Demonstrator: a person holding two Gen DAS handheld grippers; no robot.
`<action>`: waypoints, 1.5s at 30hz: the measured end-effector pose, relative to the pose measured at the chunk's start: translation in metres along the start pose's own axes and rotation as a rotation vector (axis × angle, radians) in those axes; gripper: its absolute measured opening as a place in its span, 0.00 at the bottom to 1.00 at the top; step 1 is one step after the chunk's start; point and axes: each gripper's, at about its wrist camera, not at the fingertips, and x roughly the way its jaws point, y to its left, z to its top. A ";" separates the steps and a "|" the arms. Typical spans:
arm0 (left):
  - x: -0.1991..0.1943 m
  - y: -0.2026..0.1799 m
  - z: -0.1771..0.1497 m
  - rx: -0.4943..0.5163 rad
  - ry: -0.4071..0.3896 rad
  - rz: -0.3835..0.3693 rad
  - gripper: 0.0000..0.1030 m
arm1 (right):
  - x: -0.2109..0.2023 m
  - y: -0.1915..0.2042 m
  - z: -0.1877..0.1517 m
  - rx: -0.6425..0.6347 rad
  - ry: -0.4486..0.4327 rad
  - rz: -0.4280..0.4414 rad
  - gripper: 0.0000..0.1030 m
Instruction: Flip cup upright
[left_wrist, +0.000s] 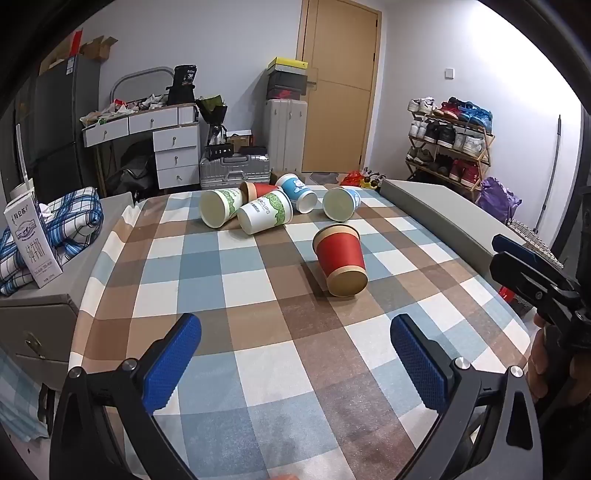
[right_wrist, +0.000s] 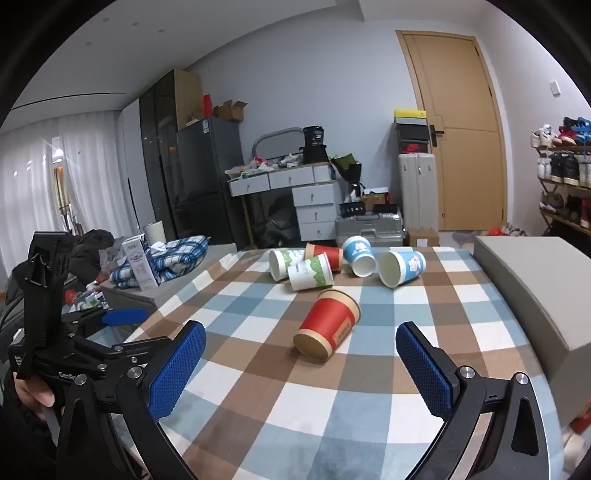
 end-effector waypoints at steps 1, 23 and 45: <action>0.000 0.000 0.000 0.000 -0.001 0.000 0.97 | 0.000 0.000 0.000 0.000 0.001 0.000 1.00; 0.000 0.000 0.000 0.007 -0.002 0.006 0.97 | -0.003 0.000 0.002 0.009 -0.006 0.009 1.00; 0.000 0.000 0.000 0.008 -0.002 0.008 0.97 | -0.007 0.000 0.004 0.013 -0.020 0.005 1.00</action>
